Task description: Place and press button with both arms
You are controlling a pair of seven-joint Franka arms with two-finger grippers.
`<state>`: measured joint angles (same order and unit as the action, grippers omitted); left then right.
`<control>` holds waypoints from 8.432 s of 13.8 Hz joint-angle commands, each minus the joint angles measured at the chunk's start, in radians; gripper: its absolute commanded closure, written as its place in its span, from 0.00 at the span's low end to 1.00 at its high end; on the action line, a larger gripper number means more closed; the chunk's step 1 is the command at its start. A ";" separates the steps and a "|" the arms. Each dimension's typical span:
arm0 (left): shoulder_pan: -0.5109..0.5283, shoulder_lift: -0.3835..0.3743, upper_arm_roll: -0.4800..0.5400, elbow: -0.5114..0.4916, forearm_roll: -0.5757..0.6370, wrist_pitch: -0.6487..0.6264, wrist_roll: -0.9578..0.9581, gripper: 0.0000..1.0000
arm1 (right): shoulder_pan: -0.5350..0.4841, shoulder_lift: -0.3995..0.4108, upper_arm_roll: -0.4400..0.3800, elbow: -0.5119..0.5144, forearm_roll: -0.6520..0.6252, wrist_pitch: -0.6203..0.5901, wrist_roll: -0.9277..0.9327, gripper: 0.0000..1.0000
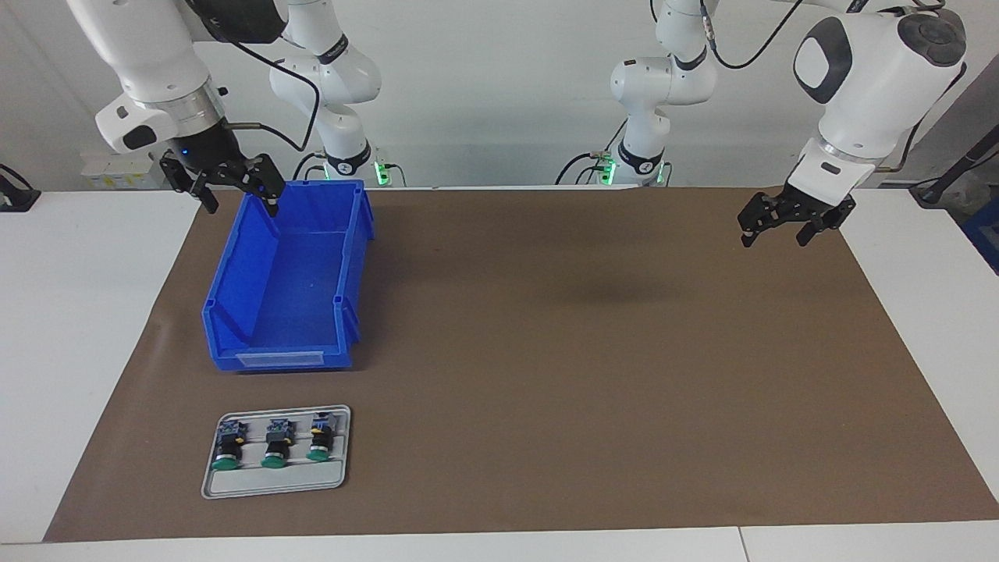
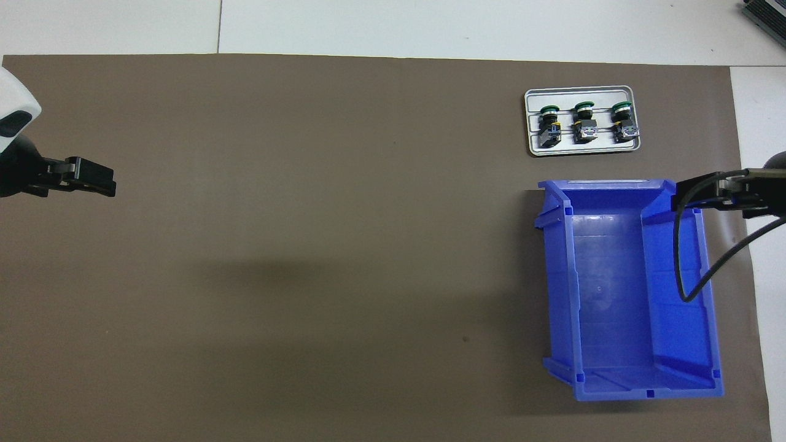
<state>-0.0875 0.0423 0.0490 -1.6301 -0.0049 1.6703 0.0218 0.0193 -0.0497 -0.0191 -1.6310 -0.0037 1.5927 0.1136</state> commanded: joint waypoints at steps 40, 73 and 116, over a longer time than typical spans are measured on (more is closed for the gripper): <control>0.005 -0.028 -0.001 -0.036 -0.010 0.016 0.000 0.00 | -0.039 0.841 0.002 0.445 0.037 0.590 -0.025 0.13; 0.006 -0.028 -0.001 -0.036 -0.010 0.016 -0.002 0.00 | 0.385 0.473 -0.007 0.197 -0.068 0.440 1.441 1.00; -0.314 0.076 -0.024 -0.195 -0.102 0.363 0.908 0.00 | 0.628 0.386 0.010 -0.002 0.024 0.494 2.119 0.04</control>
<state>-0.3437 0.0989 0.0085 -1.8087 -0.0994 1.9801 0.8836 0.6902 0.4516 -0.0217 -1.5087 -0.0027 2.0794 2.3182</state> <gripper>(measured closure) 0.000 0.044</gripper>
